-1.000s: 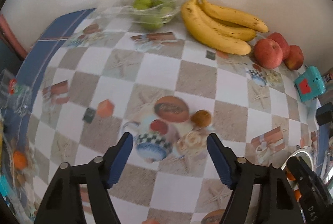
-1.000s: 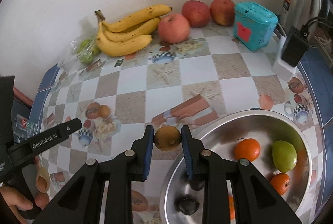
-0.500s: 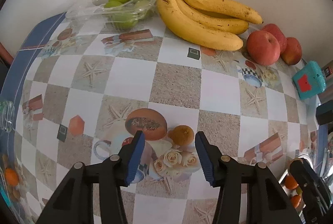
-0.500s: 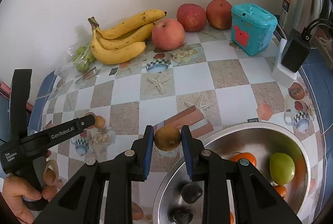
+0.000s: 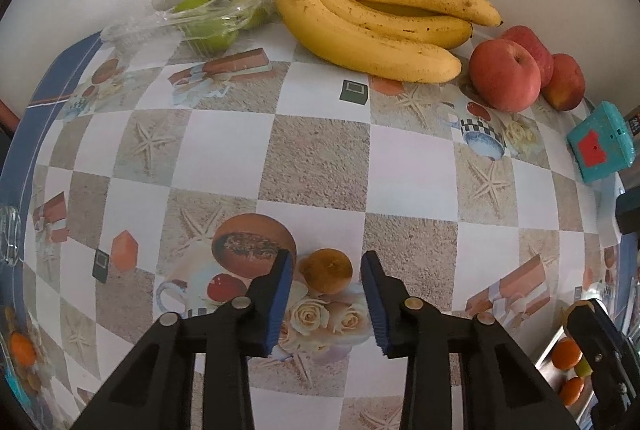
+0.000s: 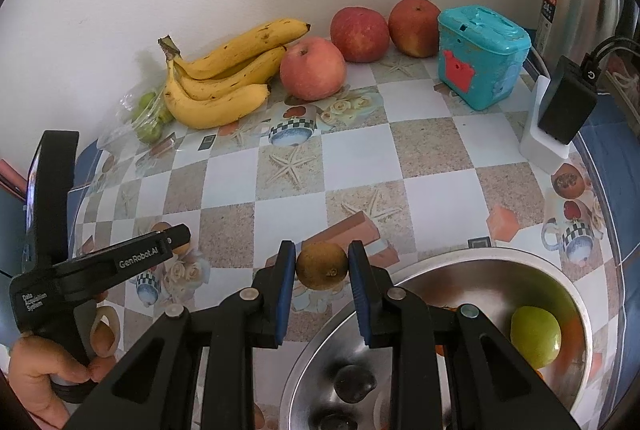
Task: Organize fruits
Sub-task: 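Grasp another brown kiwi with the left tool while the right tool holds its kiwi, then carry both held kiwis over the steel bowl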
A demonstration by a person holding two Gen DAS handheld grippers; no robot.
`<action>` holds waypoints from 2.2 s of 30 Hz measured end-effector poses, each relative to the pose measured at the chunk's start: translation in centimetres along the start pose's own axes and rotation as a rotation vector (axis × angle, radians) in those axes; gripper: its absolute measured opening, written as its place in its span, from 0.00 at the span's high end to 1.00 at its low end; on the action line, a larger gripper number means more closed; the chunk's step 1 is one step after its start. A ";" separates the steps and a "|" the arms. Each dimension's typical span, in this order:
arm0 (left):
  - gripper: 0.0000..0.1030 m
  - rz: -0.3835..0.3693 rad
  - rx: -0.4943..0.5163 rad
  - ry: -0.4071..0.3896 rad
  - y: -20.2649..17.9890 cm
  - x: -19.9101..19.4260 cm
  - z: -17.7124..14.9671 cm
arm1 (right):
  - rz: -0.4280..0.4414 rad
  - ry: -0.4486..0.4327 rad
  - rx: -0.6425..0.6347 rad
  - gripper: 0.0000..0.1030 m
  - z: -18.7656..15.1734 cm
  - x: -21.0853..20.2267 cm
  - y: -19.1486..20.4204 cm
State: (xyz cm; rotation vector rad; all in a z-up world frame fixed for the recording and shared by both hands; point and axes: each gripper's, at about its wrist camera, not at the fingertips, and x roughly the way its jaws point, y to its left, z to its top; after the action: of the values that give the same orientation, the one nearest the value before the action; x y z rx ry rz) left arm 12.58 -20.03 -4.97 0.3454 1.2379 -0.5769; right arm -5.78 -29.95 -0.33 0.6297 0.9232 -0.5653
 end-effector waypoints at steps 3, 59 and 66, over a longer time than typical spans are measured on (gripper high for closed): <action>0.69 0.002 -0.004 0.007 0.0 0.0 0.0 | 0.003 -0.003 0.003 0.73 0.0 -0.1 -0.1; 0.73 -0.094 -0.047 -0.162 -1.1 -21.1 -14.8 | -0.041 -0.062 -0.050 0.73 -11.9 -14.0 1.2; 0.73 -0.133 -0.030 -0.186 -1.3 -22.6 -17.8 | -0.053 -0.080 -0.062 0.73 -14.7 -16.4 1.4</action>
State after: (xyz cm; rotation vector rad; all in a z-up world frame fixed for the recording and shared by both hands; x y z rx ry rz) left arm -6.94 -6.31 11.25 0.1804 1.0944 -0.6877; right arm -20.80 -15.76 7.43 0.5247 0.8805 -0.6031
